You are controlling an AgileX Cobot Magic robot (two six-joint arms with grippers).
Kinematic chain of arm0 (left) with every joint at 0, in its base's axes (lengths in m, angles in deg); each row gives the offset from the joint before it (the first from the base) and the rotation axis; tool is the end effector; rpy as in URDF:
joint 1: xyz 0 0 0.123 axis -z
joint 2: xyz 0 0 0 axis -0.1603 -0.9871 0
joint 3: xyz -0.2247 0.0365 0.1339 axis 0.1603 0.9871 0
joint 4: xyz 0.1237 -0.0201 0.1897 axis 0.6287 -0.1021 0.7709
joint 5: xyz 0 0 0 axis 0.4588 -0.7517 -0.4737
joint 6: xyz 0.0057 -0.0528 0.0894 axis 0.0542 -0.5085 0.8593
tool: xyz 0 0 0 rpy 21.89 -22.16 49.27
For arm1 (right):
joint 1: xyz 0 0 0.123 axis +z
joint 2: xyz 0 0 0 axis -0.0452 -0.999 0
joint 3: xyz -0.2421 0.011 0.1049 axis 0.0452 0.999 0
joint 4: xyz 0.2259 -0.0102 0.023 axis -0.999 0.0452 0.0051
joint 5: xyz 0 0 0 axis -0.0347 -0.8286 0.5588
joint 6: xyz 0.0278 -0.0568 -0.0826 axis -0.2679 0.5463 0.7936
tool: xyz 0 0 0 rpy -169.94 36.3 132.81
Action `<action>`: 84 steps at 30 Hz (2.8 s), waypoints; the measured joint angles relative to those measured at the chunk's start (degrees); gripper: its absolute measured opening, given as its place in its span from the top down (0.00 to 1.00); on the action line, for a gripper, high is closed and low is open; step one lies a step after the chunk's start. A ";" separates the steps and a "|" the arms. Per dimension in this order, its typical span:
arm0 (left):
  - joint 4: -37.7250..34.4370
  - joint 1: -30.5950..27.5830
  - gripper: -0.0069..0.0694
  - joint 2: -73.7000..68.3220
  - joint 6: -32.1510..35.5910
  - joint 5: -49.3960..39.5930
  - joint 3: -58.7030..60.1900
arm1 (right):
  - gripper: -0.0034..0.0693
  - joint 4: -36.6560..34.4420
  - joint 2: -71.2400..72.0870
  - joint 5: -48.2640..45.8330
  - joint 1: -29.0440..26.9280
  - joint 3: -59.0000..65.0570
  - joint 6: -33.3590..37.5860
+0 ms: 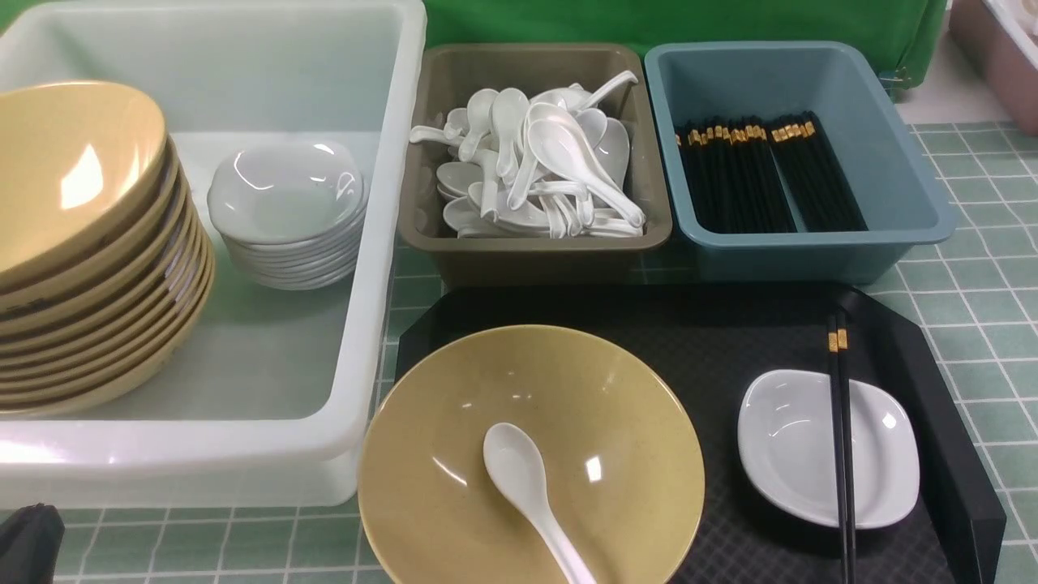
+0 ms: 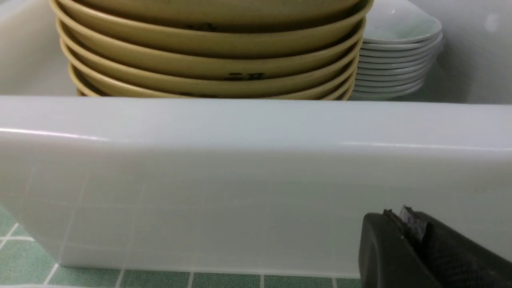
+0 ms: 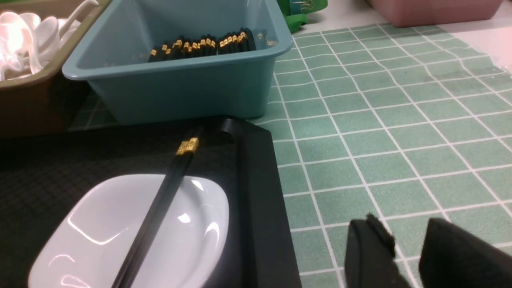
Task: On blue table put chopsticks spoon bowls plates into blue grey white boxes.
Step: 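Move the grippers toward the tableware on the black tray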
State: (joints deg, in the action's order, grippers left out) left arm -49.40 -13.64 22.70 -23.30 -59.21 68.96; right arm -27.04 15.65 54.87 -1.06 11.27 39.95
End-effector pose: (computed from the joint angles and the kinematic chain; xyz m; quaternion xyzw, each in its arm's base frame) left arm 0.0630 0.0042 0.1749 -0.0224 0.7849 0.0255 0.6187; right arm 0.0627 -0.0078 0.1742 0.0826 0.7819 0.0021 0.6180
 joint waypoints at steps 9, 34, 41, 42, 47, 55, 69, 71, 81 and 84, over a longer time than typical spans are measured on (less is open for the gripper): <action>0.00 0.00 0.91 0.00 0.00 0.00 0.00 | 0.63 0.00 0.00 0.00 0.00 0.00 0.00; 0.27 0.00 0.91 0.00 0.07 0.00 0.00 | 0.63 0.00 0.00 0.00 0.30 0.00 0.05; -1.30 0.00 0.91 0.00 -1.13 2.86 0.00 | 0.63 0.00 0.00 0.00 0.30 0.00 0.05; -4.36 0.00 0.91 0.00 -2.87 3.57 0.00 | 0.63 0.00 0.00 0.00 0.30 0.00 0.05; -22.84 0.00 0.91 0.00 -15.59 5.35 0.00 | 0.63 -1.03 0.00 0.00 0.30 0.00 -4.76; -48.40 0.00 0.91 0.00 -28.22 6.82 0.00 | 0.63 -10.69 0.00 1.19 0.30 0.00 -53.41; -48.12 0.11 0.91 0.00 -8.78 3.13 -10.49 | 0.63 -10.93 0.00 5.23 0.49 0.13 -51.73; -46.98 0.11 0.91 -0.31 -2.67 0.54 -15.82 | 0.63 -10.98 0.00 10.17 1.33 0.13 -49.51; -18.79 1.11 0.91 -27.32 10.52 -28.71 -43.26 | 0.89 -11.09 -12.71 -4.94 12.35 -21.03 -9.10; -11.92 4.41 0.91 -34.72 10.46 -34.33 -48.33 | 0.90 -11.09 -20.32 -14.14 14.13 -28.94 1.62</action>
State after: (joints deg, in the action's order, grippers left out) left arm -61.32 -9.23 -12.02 -12.84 -93.54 20.63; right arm -38.13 -4.67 40.74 13.08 -17.67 41.57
